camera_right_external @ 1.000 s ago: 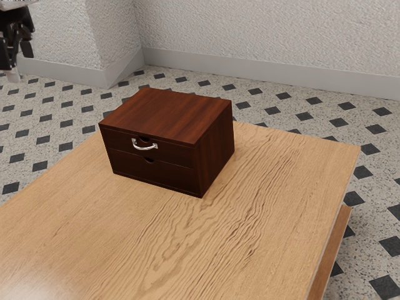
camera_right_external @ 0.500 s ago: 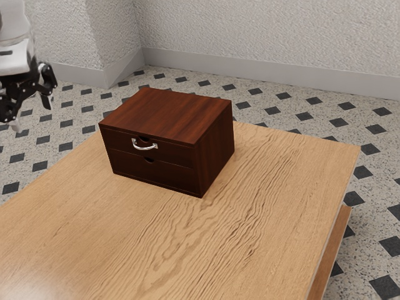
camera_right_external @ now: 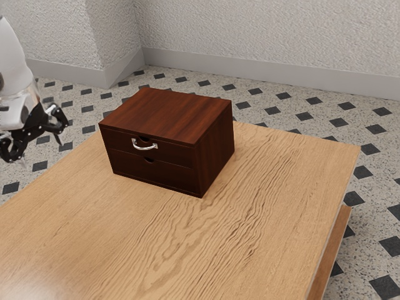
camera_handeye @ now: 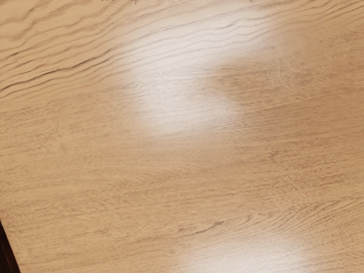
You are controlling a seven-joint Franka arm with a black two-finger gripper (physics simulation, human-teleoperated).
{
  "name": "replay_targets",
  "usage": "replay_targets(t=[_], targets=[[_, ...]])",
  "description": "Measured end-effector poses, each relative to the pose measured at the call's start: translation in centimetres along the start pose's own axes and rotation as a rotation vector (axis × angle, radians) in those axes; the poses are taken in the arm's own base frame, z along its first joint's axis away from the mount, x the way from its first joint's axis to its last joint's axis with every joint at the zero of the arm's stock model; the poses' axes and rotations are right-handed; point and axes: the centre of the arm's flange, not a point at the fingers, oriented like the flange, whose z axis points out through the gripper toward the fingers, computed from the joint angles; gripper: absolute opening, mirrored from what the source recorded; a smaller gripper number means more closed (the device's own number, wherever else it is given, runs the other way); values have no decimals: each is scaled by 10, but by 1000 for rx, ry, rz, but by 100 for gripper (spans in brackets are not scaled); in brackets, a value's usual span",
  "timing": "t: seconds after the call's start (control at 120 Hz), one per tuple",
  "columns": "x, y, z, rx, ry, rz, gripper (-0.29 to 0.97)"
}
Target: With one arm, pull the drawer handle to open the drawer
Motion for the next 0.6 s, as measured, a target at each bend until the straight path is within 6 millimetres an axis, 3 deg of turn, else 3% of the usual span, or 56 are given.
replay_targets(t=[0.175, 0.275, 0.6], targets=[[0, -12, -5, 71, -10, 39, 68], [2, -25, 2, 114, -23, 63, 68], [20, -55, 59, 228, -122, 178, 68]])
